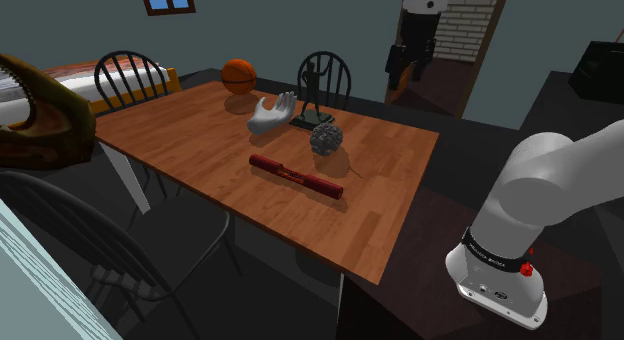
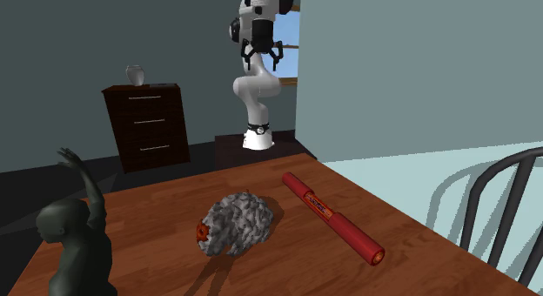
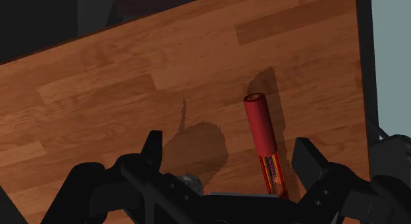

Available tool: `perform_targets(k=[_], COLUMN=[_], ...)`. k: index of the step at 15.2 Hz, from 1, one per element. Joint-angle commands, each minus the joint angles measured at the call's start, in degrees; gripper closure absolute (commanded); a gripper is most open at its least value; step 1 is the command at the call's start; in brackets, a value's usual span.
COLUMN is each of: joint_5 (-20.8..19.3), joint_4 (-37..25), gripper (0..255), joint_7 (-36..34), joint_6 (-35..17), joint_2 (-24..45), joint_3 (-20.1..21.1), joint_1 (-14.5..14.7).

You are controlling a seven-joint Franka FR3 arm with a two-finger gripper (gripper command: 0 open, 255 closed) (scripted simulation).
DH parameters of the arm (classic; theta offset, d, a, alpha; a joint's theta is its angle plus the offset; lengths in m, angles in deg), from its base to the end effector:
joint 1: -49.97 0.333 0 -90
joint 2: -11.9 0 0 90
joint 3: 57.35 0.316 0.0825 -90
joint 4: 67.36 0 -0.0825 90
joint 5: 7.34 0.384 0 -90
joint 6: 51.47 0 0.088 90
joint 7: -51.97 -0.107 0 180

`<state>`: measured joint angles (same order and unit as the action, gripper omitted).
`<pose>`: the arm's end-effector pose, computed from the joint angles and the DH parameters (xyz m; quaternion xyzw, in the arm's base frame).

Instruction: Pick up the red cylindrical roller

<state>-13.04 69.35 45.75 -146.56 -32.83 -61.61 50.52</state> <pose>0.3156 -0.0365 0.5819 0.9967 -0.0734 0.0272 0.0226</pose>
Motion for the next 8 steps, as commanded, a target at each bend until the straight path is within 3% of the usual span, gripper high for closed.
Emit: perform_targets(k=[1,8], joint_5=[0.0,0.7], joint_4=[0.0,2.5], gripper=[0,0], joint_7=[0.0,0.0], joint_6=[0.0,-13.1], joint_2=[0.0,11.1], joint_3=[0.0,0.1], joint_1=[0.0,1.7])
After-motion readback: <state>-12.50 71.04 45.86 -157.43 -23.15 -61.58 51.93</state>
